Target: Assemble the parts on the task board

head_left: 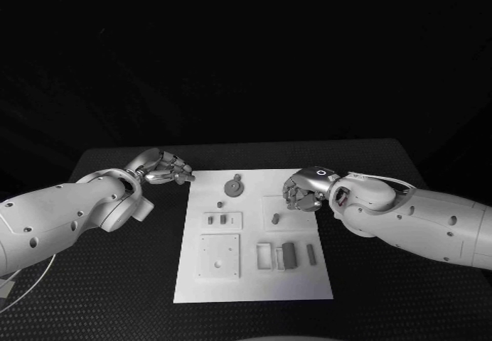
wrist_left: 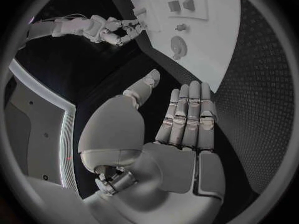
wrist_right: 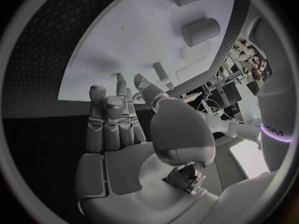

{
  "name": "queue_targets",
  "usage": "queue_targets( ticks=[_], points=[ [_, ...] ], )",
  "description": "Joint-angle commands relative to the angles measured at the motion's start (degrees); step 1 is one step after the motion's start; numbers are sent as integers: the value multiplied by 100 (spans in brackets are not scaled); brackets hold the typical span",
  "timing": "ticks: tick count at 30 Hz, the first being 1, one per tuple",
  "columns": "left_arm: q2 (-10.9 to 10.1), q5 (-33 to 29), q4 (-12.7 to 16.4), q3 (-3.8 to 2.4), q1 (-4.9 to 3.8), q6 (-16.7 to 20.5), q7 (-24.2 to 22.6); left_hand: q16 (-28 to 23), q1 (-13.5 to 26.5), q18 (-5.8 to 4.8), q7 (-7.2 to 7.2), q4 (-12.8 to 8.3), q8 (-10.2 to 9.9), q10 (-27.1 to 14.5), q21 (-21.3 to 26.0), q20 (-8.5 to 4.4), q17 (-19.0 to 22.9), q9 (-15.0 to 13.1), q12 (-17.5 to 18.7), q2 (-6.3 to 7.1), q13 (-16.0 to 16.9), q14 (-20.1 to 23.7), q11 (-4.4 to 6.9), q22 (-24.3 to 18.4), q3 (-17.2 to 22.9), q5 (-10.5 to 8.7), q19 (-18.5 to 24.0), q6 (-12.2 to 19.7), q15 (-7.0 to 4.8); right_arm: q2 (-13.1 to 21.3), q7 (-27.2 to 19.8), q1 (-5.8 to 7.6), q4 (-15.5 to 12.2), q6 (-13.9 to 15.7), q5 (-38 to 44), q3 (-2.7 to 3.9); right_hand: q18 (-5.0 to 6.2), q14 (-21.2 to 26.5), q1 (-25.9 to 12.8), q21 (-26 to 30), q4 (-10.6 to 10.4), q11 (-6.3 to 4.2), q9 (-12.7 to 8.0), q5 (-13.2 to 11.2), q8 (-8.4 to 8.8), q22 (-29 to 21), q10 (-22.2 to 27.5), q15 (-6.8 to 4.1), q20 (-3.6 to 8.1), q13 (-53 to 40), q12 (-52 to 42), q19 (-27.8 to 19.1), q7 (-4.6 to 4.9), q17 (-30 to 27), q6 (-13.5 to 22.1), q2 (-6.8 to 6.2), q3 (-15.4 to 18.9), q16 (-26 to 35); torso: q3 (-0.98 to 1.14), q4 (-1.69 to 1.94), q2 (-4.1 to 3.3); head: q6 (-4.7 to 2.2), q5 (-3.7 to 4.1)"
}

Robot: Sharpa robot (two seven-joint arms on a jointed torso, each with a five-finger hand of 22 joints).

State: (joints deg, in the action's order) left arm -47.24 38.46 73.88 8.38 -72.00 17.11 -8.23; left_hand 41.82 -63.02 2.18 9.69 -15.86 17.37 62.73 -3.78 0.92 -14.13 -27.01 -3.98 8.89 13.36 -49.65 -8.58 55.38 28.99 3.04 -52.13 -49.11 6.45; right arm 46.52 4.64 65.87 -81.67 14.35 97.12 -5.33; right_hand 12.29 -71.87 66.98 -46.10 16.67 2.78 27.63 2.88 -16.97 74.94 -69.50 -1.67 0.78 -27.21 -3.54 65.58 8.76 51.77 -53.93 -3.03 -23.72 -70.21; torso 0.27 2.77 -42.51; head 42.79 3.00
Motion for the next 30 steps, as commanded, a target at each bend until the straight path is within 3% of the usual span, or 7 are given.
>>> queue_targets(
  ticks=[1, 11, 22, 25, 27, 30],
  points=[
    [-6, -72, 17, -4, -7, -78, -110, -43, -20, 16, 21, -32, 33, -6, 2, -1, -10, -9, 0, -46, -11, -46, -12, -12, 8, -20, -45, 26, -5, -55, 228, -33, 62, 32, 299, -3, 271, -13, 30, 29, 4, 256, -31, 11, 75, 58, 334, 57, -19, 151, -6, -11, 15, -9, 90, -74, -2, 29, 0, 2, -1, 14, -12],
    [-23, -72, 23, -3, -7, -82, -64, -87, -15, 15, 54, -27, 28, -16, -1, -4, -31, -7, 7, -30, -33, -79, -19, -54, -10, -20, -63, 45, -10, -184, 256, -127, 238, 187, 357, -4, 271, 18, 123, 82, 10, 339, -124, 12, 161, 55, 522, 136, -41, 575, -3, -30, 73, -8, 199, -174, -13, 49, 2, 0, -5, 33, -20],
    [-23, -72, 23, -3, -7, -76, -28, -114, -6, 16, 77, -16, 28, -9, -8, -11, -55, -6, 2, -26, -46, -116, -18, -85, -20, -20, -90, 53, -18, -248, 249, -134, 329, 236, 378, -4, 271, 40, 205, 103, 13, 349, -139, 12, 137, 59, 514, 147, -54, 727, -21, -38, 57, 1, 150, -92, -27, 44, 6, -4, 0, 33, -29],
    [-20, -72, 24, -3, -7, -79, -22, -119, -2, 16, 79, -12, 28, -8, -9, -13, -62, -5, 2, -26, -49, -124, -18, -91, -23, -20, -96, 54, -20, -279, 257, -142, 355, 212, 378, -4, 271, 45, 227, 107, 13, 348, -145, 12, 132, 63, 499, 146, -58, 773, -23, -41, 51, 3, 137, -15, -36, 42, 7, -4, -1, 30, -22],
    [-19, -72, 23, -3, -7, -80, -12, -123, 1, 16, 80, -9, 28, -7, -10, -14, -66, -5, 1, -27, -51, -130, -17, -96, -25, -20, -101, 55, -22, -307, 253, -151, 360, 152, 378, -4, 271, 54, 293, 116, 25, 349, -154, 12, 135, 70, 492, 148, -59, 834, -21, -61, 50, 6, 143, 231, -75, 39, 9, -5, -1, 28, -24],
    [-18, -72, 22, -3, -7, -85, -2, -129, 9, 16, 80, -1, 29, -6, -11, -17, -75, -5, 1, -33, -54, -141, -17, -104, -27, -20, -110, 56, -25, -342, 252, -168, 368, 96, 379, -5, 271, 65, 347, 113, 26, 350, -159, 13, 128, 88, 473, 149, -63, 888, -27, -86, 46, 13, 133, 364, -71, 32, 9, -4, -1, 33, -25]
  ],
)
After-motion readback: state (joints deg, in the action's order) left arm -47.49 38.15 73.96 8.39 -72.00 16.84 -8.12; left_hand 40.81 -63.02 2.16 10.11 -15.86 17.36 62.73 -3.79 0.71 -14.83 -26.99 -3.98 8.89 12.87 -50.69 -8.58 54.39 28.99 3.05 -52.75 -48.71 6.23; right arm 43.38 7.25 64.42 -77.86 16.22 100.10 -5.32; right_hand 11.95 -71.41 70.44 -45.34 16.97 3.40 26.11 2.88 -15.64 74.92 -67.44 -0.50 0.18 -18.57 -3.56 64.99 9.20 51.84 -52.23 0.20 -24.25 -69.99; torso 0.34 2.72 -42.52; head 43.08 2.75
